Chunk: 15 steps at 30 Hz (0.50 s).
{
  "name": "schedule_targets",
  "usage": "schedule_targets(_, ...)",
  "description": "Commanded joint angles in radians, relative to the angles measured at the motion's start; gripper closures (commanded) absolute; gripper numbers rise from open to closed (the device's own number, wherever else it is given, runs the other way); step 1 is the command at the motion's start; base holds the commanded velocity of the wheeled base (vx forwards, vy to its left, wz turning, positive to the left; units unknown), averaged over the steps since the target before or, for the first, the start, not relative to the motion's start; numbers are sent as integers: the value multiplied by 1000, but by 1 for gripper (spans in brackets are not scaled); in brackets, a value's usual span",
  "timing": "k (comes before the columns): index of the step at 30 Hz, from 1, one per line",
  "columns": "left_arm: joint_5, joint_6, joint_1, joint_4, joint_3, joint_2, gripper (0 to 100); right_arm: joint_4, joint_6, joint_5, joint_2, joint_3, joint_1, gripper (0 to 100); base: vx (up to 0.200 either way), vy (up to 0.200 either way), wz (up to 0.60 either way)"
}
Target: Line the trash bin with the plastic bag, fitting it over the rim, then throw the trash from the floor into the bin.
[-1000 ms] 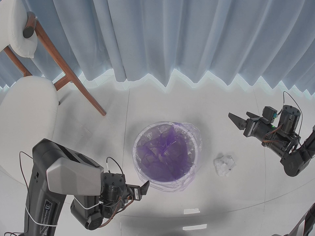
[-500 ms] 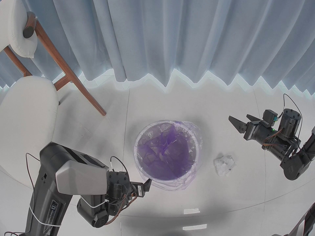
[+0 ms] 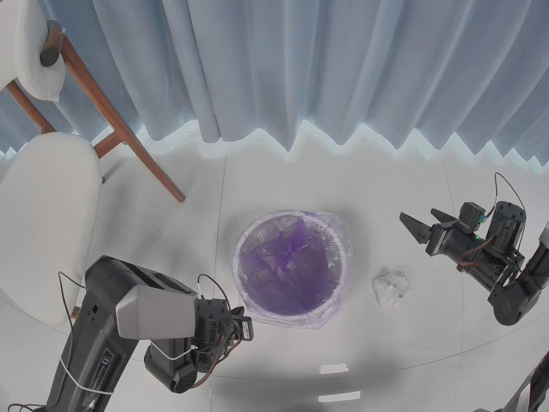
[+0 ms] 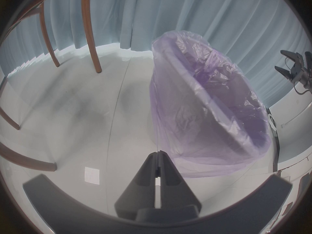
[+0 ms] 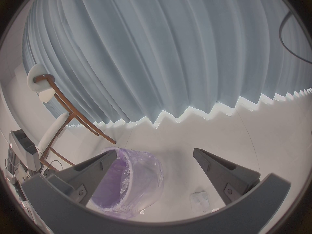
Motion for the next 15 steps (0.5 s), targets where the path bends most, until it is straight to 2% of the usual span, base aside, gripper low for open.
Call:
schedule_targets(1, -2, 17, 15, 22, -26, 17, 100, -11, -1, -1, 6, 19, 0, 0, 0, 0, 0)
schedule_targets(4, -2, 38, 20, 94, -42, 10, 100, -16, -1, -1, 6, 29, 0, 0, 0, 0, 0)
schedule_targets(5, -2, 49, 26, 189, -65, -10, 100, -18, 1, -1, 5, 35, 0, 0, 0, 0, 0)
schedule_targets(6, -2, 49, 26, 206, -69, -16, 100, -18, 1, -1, 5, 36, 0, 0, 0, 0, 0)
schedule_targets(7, -2, 49, 29, 307, -97, -39, 100, -18, 1, -1, 6, 45, 0, 0, 0, 0, 0)
schedule_targets(8, -2, 49, 29, 316, -100, -43, 100, -18, 1, -1, 5, 47, 0, 0, 0, 0, 0)
schedule_targets(9, -2, 50, 30, 420, -138, -58, 100, -18, 1, -1, 5, 53, 0, 0, 0, 0, 0)
schedule_targets(10, -2, 53, 30, 463, -158, -62, 100, -19, 1, -1, 5, 56, 0, 0, 0, 0, 0)
schedule_targets(15, -2, 81, 27, 523, -238, -58, 100, -44, 1, -1, 8, 75, 0, 0, 0, 0, 0)
